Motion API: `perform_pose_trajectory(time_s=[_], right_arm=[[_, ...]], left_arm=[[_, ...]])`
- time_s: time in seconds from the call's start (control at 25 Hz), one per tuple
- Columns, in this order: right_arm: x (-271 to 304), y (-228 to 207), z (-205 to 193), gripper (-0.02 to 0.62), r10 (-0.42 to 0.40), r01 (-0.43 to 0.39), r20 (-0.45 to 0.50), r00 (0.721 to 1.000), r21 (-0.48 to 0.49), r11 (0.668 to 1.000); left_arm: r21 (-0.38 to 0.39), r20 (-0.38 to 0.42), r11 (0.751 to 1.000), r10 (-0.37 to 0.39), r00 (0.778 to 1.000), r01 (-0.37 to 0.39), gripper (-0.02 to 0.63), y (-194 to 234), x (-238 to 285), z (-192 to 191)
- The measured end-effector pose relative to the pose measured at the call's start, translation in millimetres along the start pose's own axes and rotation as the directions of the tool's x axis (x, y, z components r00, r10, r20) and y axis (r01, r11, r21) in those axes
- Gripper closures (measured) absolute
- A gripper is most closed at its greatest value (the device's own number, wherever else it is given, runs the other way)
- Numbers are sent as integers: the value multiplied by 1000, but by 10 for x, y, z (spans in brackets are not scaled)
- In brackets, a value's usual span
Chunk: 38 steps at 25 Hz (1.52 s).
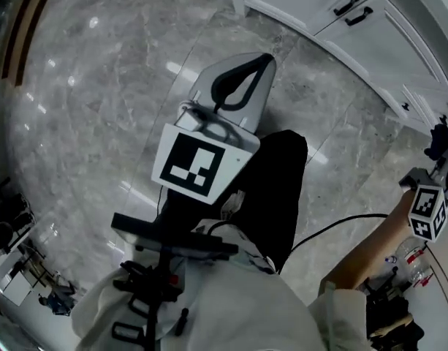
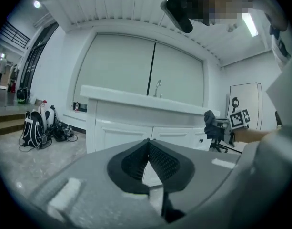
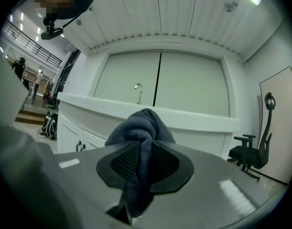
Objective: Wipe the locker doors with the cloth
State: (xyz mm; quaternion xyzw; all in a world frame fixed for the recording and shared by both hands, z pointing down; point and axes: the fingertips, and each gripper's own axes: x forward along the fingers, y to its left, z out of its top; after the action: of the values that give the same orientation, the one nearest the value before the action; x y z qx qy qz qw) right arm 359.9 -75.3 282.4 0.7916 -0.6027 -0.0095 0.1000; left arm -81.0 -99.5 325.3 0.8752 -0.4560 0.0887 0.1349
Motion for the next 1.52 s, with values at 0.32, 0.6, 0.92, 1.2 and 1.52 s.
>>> perform_pose_trajectory(time_s=[0.32,0.6,0.92,1.2,1.52], right_arm=[[-950,374,2043,522,178,-170,-85,980,100,980],[-1572,266,3644,523,155,-141,-92,984,145,979],[-1679,-16,4310,531,163,-161,-9,987,138,977],[-1747,10,4464,531,173,-175,24,985,164,971],[-1746,30,4490,531,183,-184,24,983,166,969]], left_arm=[[17,88,999,-50,995,49,604,-584,-622,2645],[36,127,991,-133,983,129,604,-1144,-1114,4348],[134,215,982,-163,963,136,604,-1673,-1223,5089],[148,243,975,-196,950,163,604,-1870,-1255,5256],[151,258,973,-211,943,176,604,-1924,-1229,5329]])
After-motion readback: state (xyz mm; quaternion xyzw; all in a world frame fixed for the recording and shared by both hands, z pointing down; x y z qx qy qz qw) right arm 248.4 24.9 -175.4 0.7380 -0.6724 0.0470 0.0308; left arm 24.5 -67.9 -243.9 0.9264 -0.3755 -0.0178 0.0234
